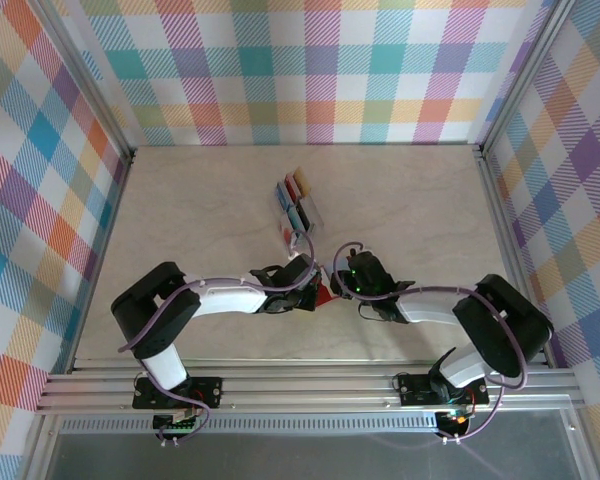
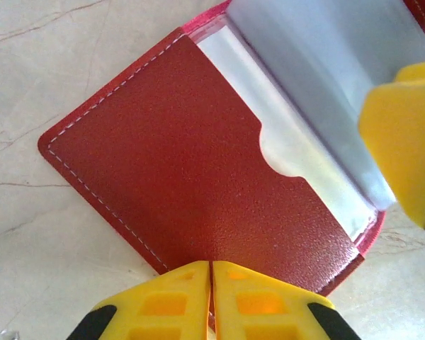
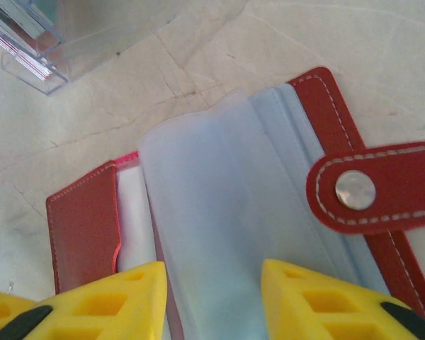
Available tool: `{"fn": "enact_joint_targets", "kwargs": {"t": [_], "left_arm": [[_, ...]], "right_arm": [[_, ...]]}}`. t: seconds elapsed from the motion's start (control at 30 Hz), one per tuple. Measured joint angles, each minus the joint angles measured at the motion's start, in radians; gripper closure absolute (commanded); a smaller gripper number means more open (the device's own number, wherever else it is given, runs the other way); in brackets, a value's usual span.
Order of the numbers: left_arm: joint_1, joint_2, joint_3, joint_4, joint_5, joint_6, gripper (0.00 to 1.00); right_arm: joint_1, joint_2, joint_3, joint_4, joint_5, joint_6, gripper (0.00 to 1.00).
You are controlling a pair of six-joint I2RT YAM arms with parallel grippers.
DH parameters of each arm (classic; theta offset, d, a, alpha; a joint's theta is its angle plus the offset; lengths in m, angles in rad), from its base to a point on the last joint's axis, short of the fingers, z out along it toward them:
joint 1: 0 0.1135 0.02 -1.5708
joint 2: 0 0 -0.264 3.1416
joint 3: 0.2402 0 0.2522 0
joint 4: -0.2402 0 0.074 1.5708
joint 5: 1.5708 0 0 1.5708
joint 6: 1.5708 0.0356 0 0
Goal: Put the credit cards into the card holder
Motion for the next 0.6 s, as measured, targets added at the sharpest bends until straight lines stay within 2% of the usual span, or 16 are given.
{"fn": "enact_joint_targets", "kwargs": {"t": [0.3,0.6], "left_arm": [[0.035,0.000,-0.027,0.060,-0.027,0.005,0.90],[0.039,-0.003,-0.041,0.083,-0.026,0.023,0.91]], "right_arm": [[0.037,-0.068,0.032,-0.192,0.053,-0.042,0.54],[0.037,-0.066,0.178,-0.353,0.114,-0.122,0.53]]}}
